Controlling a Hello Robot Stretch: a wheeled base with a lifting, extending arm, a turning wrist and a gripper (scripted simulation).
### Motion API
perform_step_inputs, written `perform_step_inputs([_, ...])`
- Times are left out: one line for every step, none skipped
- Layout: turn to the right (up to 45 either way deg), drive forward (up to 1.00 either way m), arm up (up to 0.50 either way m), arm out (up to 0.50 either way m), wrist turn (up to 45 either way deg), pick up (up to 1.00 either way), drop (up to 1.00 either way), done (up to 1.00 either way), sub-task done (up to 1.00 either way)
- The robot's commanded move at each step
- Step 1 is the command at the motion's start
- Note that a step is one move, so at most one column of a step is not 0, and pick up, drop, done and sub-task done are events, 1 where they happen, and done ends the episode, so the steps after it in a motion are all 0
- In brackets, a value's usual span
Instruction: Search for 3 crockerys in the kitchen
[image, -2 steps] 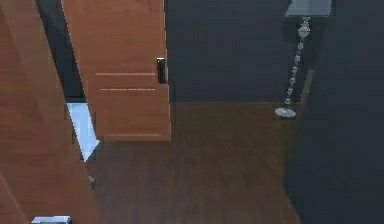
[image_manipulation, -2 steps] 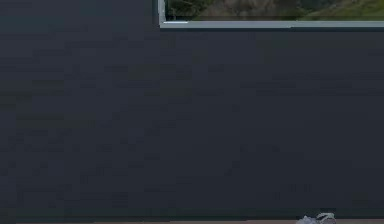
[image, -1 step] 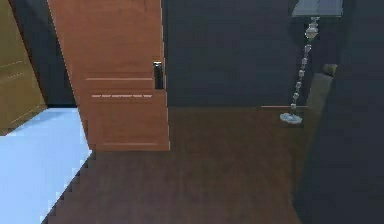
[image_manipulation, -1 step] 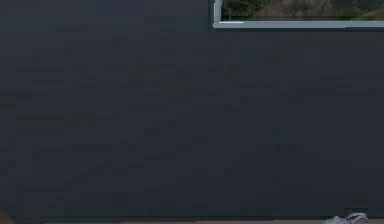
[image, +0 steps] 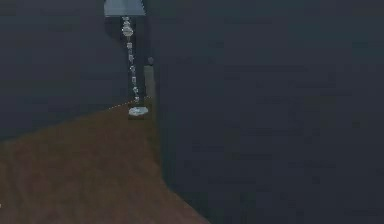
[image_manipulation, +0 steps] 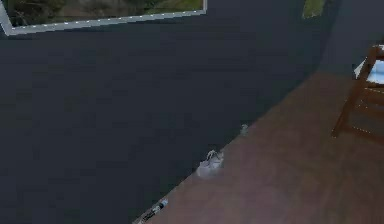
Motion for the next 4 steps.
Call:
perform_step_inputs([42.0, 0.0, 0.0, 0.0, 0.0, 0.0, 0.0, 0.0, 0.0])
perform_step_inputs([0.0, 0.15, 0.0, 0.0, 0.0, 0.0, 0.0, 0.0, 0.0])
perform_step_inputs([-45.0, 0.0, 0.0, 0.0, 0.0, 0.0, 0.0, 0.0, 0.0])
perform_step_inputs([-27.0, 0.0, 0.0, 0.0, 0.0, 0.0, 0.0, 0.0, 0.0])
